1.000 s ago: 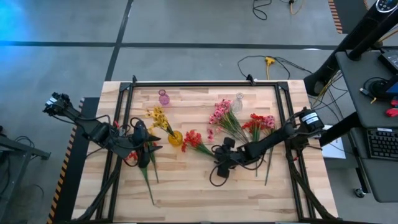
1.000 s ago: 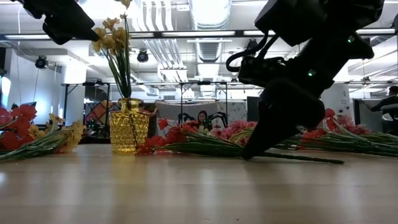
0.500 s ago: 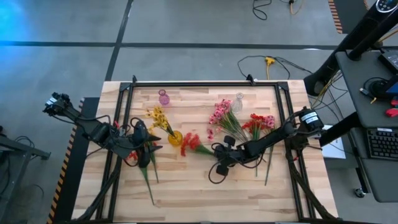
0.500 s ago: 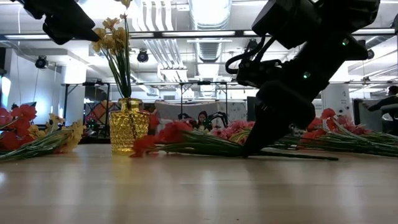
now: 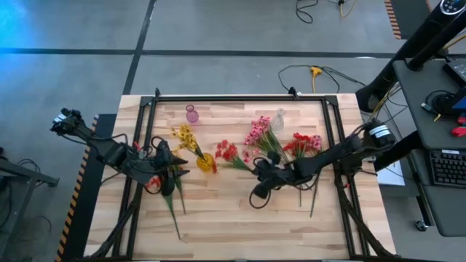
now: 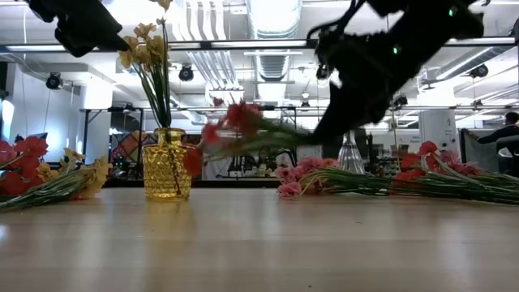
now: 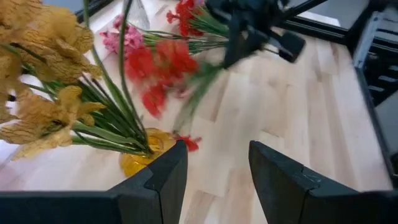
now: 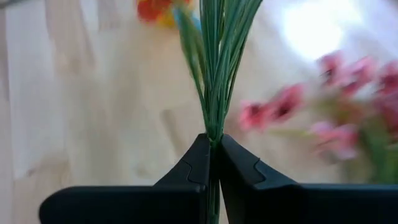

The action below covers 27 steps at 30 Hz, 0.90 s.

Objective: Sort flowers into vase by color
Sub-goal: Put the center red flower into the pink flower vase

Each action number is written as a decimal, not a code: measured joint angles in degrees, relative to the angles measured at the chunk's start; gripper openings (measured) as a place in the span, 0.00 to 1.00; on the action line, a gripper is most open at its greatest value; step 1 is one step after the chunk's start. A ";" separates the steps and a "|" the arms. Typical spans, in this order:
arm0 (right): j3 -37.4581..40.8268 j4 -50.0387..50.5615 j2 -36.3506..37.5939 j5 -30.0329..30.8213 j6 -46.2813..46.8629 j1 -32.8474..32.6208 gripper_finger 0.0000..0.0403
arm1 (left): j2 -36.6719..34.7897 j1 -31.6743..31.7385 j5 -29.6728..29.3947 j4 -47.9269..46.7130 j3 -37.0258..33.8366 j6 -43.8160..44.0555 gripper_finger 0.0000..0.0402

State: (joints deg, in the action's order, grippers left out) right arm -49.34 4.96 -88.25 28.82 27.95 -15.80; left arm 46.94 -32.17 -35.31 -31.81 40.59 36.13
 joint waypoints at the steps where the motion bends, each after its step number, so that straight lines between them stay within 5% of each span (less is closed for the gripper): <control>1: 0.00 0.34 1.36 0.99 -0.58 0.27 0.03 | -0.29 -0.15 0.52 0.75 -0.02 -0.55 0.39; 11: 0.00 -11.97 12.07 0.70 -15.74 9.23 0.03 | -0.80 -3.20 4.67 5.70 8.75 -17.28 0.39; 21: -0.02 -44.83 7.11 -26.62 -21.83 27.14 0.03 | -1.19 -3.20 -5.32 4.56 16.06 -32.03 0.39; 27: -2.49 -61.10 -1.64 -32.33 -27.04 33.36 0.03 | -1.71 -3.20 -11.60 0.14 15.53 -30.00 0.39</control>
State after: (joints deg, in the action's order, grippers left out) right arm -51.83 -56.14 -89.89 -3.51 0.92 17.56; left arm 45.23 -35.38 -46.92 -31.67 56.12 6.14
